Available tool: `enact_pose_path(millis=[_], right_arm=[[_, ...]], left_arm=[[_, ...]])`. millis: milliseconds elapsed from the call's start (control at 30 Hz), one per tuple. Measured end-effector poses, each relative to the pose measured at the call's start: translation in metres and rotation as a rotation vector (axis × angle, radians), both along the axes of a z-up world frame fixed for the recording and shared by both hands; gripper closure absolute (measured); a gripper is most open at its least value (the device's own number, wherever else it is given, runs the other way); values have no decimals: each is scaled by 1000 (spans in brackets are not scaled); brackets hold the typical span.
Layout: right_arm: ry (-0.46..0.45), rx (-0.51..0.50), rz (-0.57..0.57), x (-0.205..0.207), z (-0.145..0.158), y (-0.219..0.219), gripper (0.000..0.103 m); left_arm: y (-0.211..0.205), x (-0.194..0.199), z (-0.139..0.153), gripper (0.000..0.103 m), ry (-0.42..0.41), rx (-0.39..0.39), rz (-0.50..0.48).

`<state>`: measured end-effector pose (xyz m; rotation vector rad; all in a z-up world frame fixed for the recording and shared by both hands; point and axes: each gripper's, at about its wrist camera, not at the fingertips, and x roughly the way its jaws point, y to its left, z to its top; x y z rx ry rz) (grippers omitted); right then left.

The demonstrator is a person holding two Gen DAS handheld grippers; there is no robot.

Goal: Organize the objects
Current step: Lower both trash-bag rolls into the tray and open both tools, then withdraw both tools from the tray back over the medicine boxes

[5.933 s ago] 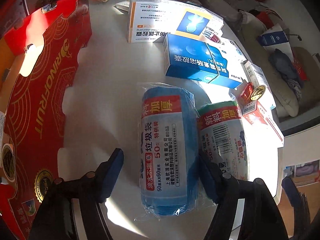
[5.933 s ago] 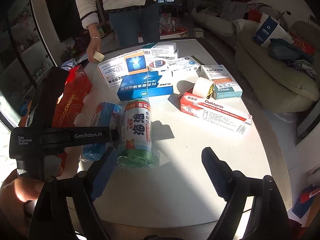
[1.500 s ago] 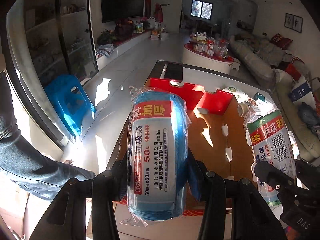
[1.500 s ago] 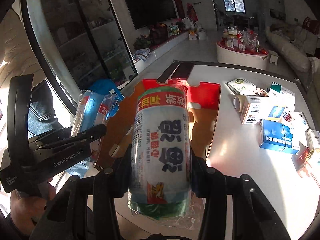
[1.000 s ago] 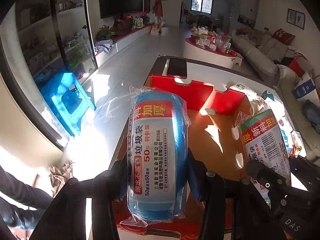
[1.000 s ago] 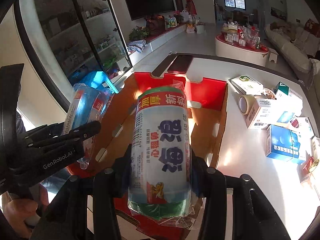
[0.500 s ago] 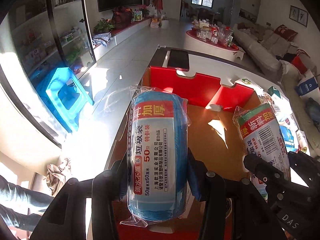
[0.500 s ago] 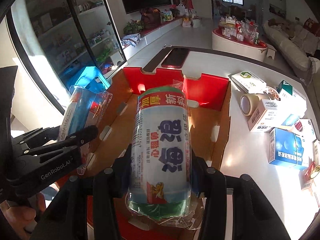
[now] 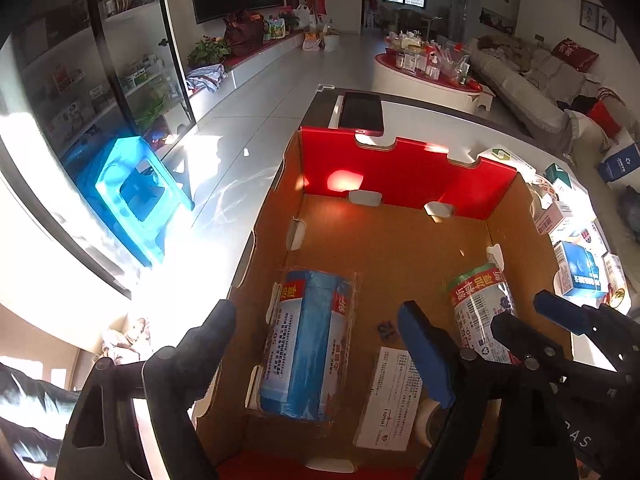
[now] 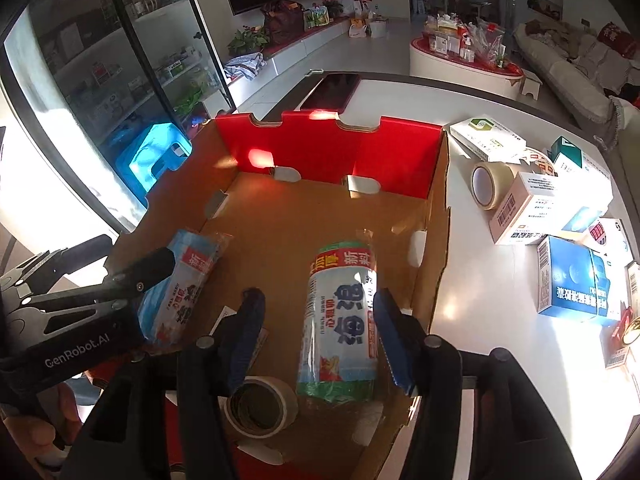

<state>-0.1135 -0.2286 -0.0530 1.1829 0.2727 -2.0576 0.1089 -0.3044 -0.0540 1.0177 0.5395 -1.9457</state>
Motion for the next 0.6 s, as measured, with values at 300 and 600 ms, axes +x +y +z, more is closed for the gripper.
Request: enact_pose_path(millis=[300, 600], right_arm=[[19, -103, -58, 19, 27, 51, 45], [12, -177, -163, 29, 44, 126, 37]], left_arm=[[31, -3, 14, 16, 16, -11, -43], [82, -23, 36, 16, 22, -47, -135]])
